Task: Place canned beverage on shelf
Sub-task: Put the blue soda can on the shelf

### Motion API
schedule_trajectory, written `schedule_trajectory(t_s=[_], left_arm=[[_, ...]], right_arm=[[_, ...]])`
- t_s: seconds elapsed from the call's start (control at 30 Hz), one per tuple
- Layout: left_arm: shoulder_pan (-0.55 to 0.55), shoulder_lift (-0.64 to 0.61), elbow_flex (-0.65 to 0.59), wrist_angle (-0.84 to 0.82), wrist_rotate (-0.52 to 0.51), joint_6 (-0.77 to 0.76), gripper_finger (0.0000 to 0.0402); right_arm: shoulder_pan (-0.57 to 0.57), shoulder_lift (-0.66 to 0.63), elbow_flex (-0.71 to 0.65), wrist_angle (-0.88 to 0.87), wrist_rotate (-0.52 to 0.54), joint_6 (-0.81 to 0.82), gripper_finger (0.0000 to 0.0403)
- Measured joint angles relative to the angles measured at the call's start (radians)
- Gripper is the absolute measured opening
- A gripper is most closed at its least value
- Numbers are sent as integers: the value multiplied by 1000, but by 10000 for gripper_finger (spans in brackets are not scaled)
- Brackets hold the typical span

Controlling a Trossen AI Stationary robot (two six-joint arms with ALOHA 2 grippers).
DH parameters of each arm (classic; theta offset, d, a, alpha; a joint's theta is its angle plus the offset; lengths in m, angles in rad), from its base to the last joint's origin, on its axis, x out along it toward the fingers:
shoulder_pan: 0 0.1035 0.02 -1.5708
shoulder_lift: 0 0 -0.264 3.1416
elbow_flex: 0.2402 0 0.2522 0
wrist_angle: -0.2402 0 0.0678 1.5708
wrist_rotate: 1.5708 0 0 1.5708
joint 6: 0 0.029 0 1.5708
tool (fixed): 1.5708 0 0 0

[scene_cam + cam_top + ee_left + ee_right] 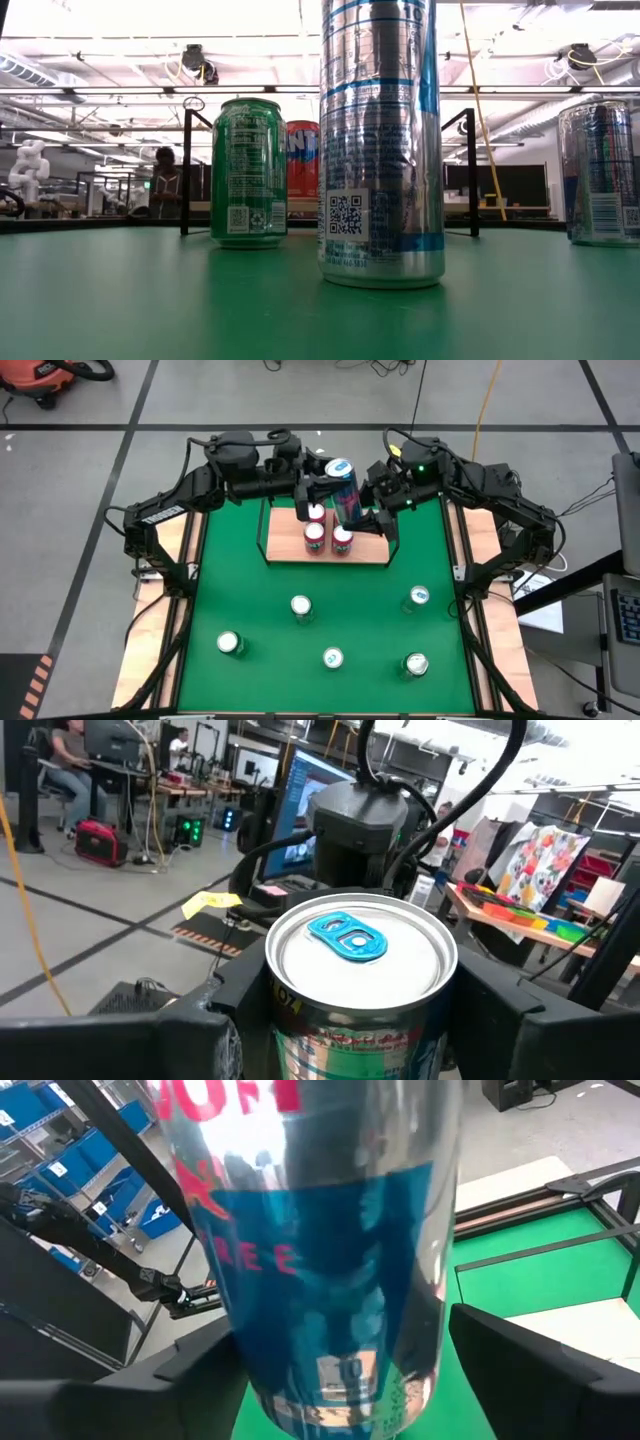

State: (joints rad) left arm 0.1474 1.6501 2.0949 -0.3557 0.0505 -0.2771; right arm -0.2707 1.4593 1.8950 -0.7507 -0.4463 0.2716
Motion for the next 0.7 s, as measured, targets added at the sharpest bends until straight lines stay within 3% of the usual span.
schedule_trajectory(t_s=[0.33, 0.5, 0.7], left_arm=[[1, 0, 1, -22, 6, 5, 222], [1, -1, 2, -39, 13, -2, 227], [1, -2, 2, -43, 8, -12, 278]], right_arm=[[0, 0, -1, 1, -1, -3, 232], [0, 0, -2, -1, -2, -3, 238], [0, 0, -2, -1, 0, -12, 247]])
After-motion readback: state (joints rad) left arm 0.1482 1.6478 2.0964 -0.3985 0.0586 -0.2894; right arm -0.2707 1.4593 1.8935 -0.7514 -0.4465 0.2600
